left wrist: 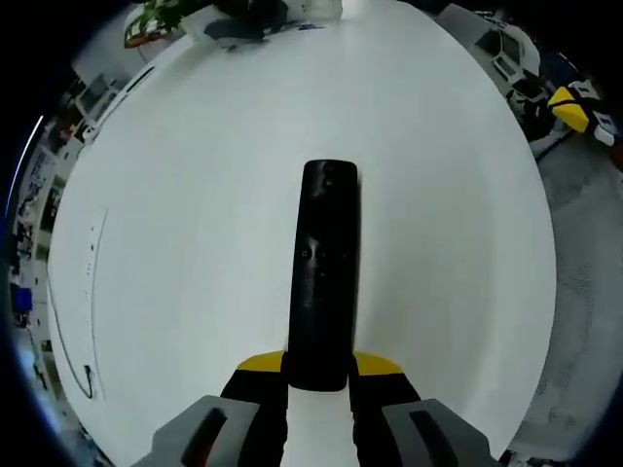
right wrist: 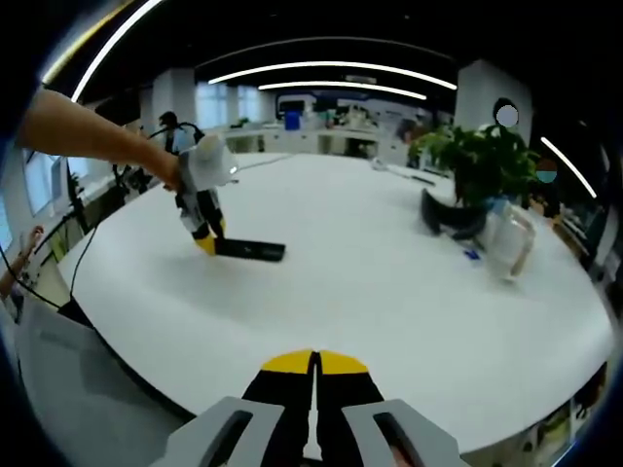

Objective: Press the specified remote control buttons in sequence, fully releasing each button before pressing the next.

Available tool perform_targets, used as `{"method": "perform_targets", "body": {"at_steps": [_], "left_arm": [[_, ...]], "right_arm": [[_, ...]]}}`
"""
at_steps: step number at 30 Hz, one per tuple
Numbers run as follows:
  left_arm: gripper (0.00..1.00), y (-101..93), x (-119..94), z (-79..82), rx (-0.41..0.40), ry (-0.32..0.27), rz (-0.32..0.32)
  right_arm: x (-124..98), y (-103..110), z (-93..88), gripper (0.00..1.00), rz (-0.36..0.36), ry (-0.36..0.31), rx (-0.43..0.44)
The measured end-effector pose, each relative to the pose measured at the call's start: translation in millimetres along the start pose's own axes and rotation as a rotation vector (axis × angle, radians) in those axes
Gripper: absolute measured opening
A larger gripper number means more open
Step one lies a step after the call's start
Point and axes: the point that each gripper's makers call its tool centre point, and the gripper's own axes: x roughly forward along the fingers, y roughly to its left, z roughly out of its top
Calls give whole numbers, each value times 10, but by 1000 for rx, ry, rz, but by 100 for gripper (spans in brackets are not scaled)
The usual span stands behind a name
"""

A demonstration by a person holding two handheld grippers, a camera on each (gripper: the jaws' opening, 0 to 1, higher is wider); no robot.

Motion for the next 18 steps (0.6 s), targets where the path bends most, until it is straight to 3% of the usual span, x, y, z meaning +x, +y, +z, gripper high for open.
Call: {"method": "perform_targets", "body": {"at_steps": [6,12,18], "left_arm": [[23,-195,-10,-21,-16,-16,3],[23,-376,-15,-32,-18,6,4],[23,-546,-27,-42,-16,23,4]], "right_arm": [[-2,-4,9,0,5,-4,7],[-67,26,135,0,29,-56,33],[-46,28,96,0,31,-34,26]]}}
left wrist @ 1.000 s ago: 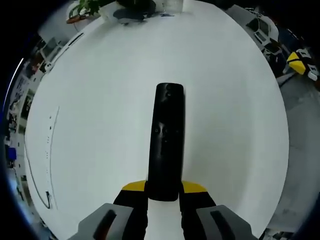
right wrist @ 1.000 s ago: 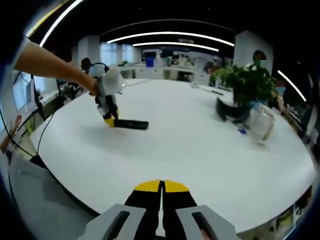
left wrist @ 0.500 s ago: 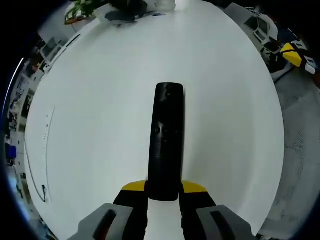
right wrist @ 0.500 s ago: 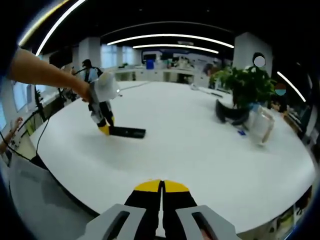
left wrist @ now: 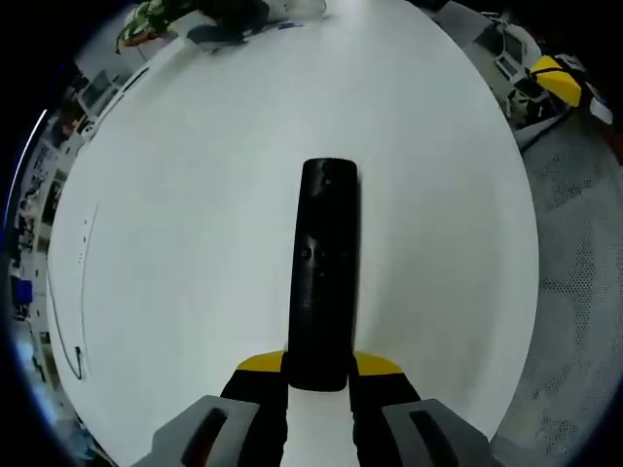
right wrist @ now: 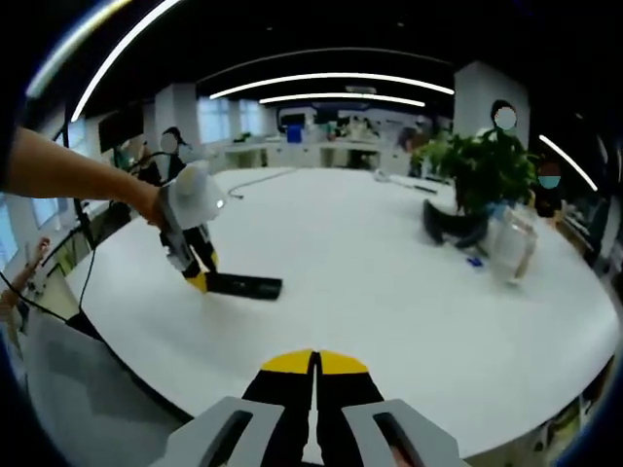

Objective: Press the specified remote control buttons in sequence, fully releasing each button before pressing the next.

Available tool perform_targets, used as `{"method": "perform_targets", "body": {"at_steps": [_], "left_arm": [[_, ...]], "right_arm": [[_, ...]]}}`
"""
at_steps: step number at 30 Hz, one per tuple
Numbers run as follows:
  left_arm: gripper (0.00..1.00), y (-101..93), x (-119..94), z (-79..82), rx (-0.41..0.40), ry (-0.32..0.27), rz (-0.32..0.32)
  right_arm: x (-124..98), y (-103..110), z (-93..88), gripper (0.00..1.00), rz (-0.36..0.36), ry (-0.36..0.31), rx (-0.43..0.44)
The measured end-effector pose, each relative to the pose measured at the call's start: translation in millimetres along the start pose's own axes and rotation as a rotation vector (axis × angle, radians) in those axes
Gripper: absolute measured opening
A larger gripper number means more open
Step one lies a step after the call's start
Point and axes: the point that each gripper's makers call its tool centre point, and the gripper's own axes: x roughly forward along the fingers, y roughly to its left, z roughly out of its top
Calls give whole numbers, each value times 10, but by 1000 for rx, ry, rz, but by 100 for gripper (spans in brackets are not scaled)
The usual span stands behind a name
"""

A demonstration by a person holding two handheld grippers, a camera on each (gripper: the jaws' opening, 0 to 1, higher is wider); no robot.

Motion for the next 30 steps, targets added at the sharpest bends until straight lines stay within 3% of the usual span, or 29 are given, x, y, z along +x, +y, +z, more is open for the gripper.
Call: {"method": "perform_targets", "body": {"at_steps": [17,30], "left_arm": [[23,-468,-38,-53,-45,-13,7],[23,-897,-59,-99,-37,-20,6]], "right_arm": [[-15,68,19,0,32,-11,-11],[-2,87,-35,0,53,28,7]]}}
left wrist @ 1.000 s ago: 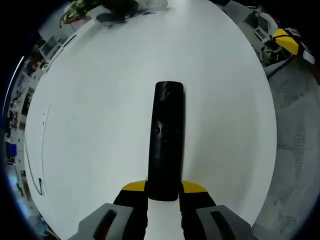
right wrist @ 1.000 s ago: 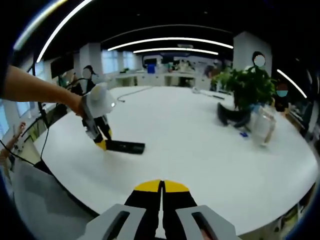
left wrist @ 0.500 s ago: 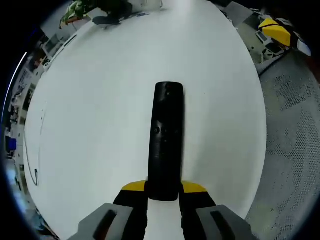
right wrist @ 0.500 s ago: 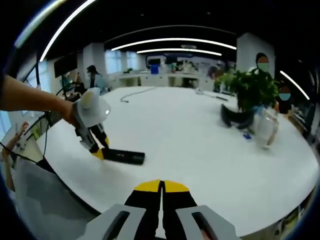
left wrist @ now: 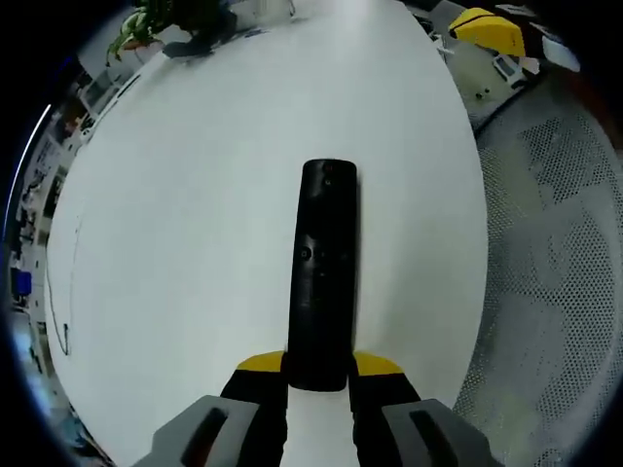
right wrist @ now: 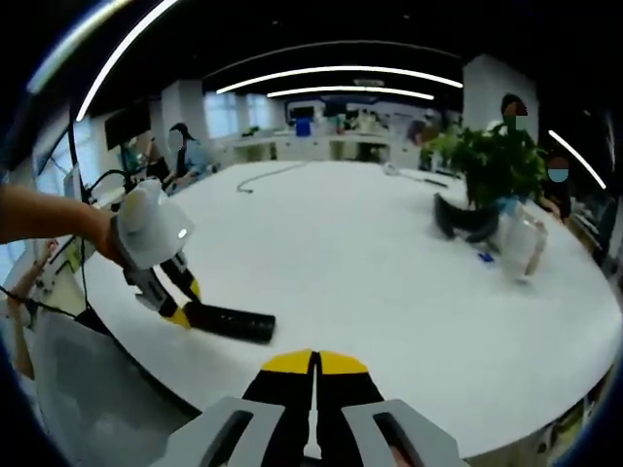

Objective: Press the specified remote control buttons in sequence, fully releasing each button before pressing the next.

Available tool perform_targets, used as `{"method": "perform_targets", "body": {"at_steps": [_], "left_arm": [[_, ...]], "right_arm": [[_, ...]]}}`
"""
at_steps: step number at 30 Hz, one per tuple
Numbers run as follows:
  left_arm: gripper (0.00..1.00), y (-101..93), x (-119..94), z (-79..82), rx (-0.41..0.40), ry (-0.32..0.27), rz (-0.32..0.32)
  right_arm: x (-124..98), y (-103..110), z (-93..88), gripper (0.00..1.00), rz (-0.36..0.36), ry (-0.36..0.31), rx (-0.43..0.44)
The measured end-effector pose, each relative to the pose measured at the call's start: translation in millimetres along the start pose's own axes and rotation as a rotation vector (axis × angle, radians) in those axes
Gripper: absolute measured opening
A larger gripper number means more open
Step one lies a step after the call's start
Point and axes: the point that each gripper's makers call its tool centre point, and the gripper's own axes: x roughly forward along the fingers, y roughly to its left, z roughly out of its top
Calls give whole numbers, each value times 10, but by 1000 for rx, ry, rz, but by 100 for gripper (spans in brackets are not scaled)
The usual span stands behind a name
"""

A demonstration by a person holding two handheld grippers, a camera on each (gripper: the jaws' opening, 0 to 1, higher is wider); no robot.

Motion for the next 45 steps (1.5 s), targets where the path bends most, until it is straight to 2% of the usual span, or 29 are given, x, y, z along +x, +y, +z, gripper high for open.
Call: {"method": "perform_targets", "body": {"at_steps": [5,10,16,19,22,25,29,34,35,37,38,39,41,44,45], "left_arm": [[23,-100,-10,-25,-17,-54,2],[23,-234,-18,-42,-8,-74,0],[23,-338,-35,-63,-44,-134,5],[23,-412,-38,-66,-57,-161,9],[23,-440,-42,-62,-95,-219,12],[23,-494,-50,-76,-110,-265,16],[23,-527,-58,-75,-122,-320,20],[23,-566,-70,-56,-123,-402,17],[23,-564,-74,-55,-134,-428,18],[23,-569,-83,-41,-169,-479,22],[23,-564,-96,-29,-159,-525,33],[23,-585,-102,-37,-168,-547,28],[23,-599,-104,-72,-116,-501,18],[23,-634,-117,-29,-79,-513,13],[23,-640,-122,-34,-72,-512,18]], "right_arm": [[14,-1,-30,0,2,17,10],[31,50,-49,0,21,36,13],[87,218,-169,0,103,128,55],[92,244,-161,0,110,134,64],[101,263,-182,0,120,147,66],[120,349,-348,0,150,257,130],[142,419,-417,0,155,307,78],[134,521,-397,0,238,345,121],[153,578,-361,0,279,346,128],[195,671,-325,0,325,367,184],[235,737,-343,0,348,413,245],[277,755,-363,0,349,437,269],[439,786,-367,0,356,421,279],[583,856,-379,0,359,439,278],[633,851,-397,0,346,453,250]]}}
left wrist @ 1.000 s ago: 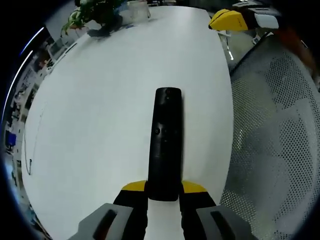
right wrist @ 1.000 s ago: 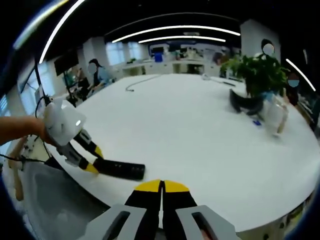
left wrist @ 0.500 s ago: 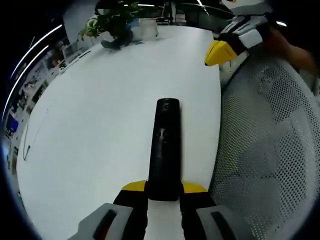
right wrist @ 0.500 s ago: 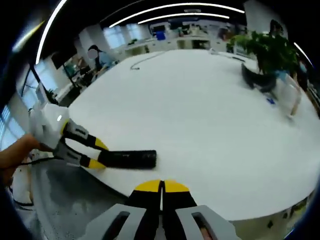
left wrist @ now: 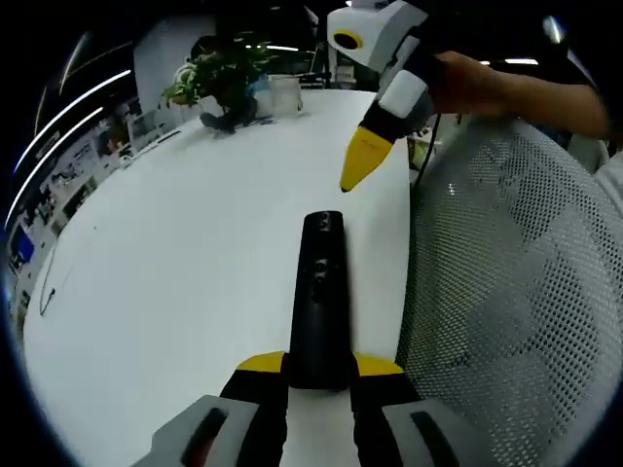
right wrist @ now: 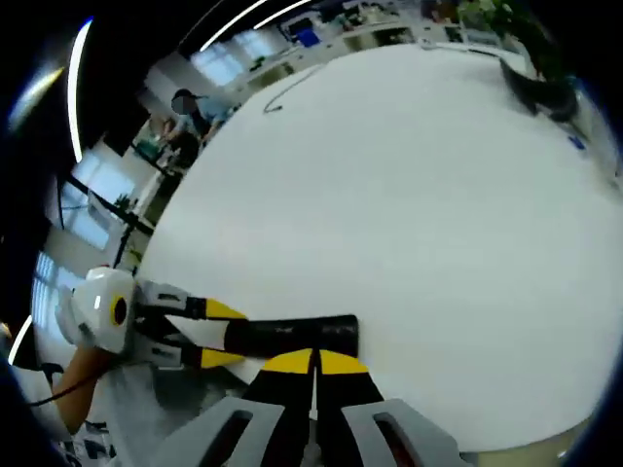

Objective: Press the specified remote control buttons in sequence, fully releasing each button before pressing the next.

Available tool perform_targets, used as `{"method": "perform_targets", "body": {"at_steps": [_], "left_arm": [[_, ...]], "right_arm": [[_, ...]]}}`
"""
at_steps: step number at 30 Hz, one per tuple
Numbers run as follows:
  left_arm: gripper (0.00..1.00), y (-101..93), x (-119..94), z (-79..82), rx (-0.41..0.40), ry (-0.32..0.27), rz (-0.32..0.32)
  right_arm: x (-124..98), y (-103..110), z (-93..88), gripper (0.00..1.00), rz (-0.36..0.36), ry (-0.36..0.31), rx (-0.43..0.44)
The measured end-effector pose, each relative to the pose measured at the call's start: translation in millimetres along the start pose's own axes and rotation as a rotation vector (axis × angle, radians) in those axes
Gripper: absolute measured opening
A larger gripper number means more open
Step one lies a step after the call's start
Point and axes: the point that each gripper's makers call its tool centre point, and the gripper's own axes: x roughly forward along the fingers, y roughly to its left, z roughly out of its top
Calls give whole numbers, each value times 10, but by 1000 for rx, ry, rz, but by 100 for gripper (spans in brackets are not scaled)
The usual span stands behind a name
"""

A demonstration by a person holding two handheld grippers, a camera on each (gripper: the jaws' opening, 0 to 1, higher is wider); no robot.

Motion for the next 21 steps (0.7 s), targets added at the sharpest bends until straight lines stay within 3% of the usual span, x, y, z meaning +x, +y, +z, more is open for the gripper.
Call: {"method": "perform_targets", "body": {"at_steps": [4,7,10,16,21], "left_arm": [[23,-4,-12,-9,10,-10,-4],[23,17,-17,-20,-6,-27,-9],[23,8,-17,-17,-8,-44,-11],[23,9,-5,-7,3,-54,-17],[23,35,1,-1,5,-59,-38]], "right_arm": [[94,-139,-77,0,-75,75,-30],[114,-191,-124,0,-85,73,-13],[67,-129,11,0,-57,-14,-8],[124,-78,-36,0,-23,13,3],[177,-81,-51,0,-64,19,-35]]}}
